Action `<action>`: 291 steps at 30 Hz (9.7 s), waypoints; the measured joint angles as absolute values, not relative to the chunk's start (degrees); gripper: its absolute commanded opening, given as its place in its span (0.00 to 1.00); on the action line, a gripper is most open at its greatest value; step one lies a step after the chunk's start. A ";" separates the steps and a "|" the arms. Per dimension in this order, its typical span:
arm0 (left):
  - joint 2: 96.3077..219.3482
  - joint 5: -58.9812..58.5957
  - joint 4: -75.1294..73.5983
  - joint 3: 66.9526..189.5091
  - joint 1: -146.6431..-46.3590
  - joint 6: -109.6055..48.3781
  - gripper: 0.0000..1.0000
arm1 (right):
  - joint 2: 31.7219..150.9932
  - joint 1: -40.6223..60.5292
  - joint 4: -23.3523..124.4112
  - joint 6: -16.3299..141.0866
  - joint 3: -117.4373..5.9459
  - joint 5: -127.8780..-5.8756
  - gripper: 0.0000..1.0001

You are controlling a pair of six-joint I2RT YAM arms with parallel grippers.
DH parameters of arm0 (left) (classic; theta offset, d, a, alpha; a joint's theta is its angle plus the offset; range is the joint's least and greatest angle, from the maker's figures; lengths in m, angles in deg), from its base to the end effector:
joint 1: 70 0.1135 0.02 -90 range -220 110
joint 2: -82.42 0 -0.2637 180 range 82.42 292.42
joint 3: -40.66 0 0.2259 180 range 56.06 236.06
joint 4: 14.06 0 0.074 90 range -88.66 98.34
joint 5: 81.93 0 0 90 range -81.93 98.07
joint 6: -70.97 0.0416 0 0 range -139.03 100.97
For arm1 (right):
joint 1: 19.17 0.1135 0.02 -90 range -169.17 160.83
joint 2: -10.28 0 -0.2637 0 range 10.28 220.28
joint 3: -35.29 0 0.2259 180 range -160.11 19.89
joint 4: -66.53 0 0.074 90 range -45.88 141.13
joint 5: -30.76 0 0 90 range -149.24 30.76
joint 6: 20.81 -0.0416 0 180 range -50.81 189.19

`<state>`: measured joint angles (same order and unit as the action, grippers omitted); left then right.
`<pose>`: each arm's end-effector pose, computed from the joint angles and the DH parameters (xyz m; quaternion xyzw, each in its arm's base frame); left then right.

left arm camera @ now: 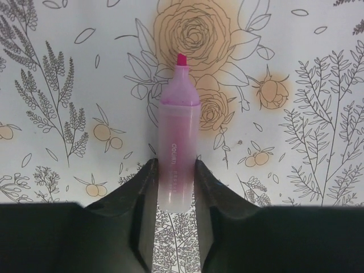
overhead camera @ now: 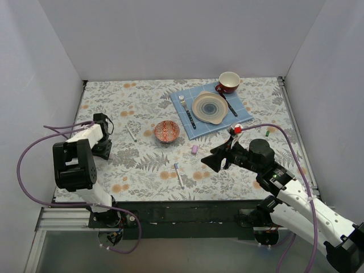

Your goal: Insert the pens into the pen caps

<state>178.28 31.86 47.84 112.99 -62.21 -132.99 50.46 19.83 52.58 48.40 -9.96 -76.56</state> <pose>0.2583 0.0523 0.1739 -0.8581 0.4687 0.0925 0.1881 0.1134 0.1077 0.2860 -0.2155 0.7261 0.4196 0.5003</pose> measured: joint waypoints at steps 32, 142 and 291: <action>128.20 -8.53 10.05 87.57 -90.34 -98.36 0.00 | 96.95 26.02 51.29 38.84 -53.82 -74.66 0.70; 108.51 -27.22 6.84 88.46 -90.97 -75.59 0.00 | 110.39 22.45 40.43 103.80 -42.31 -64.86 0.71; 115.20 -17.34 11.67 88.36 -91.02 -77.95 0.00 | 104.43 42.36 46.00 37.34 -71.11 -46.50 0.01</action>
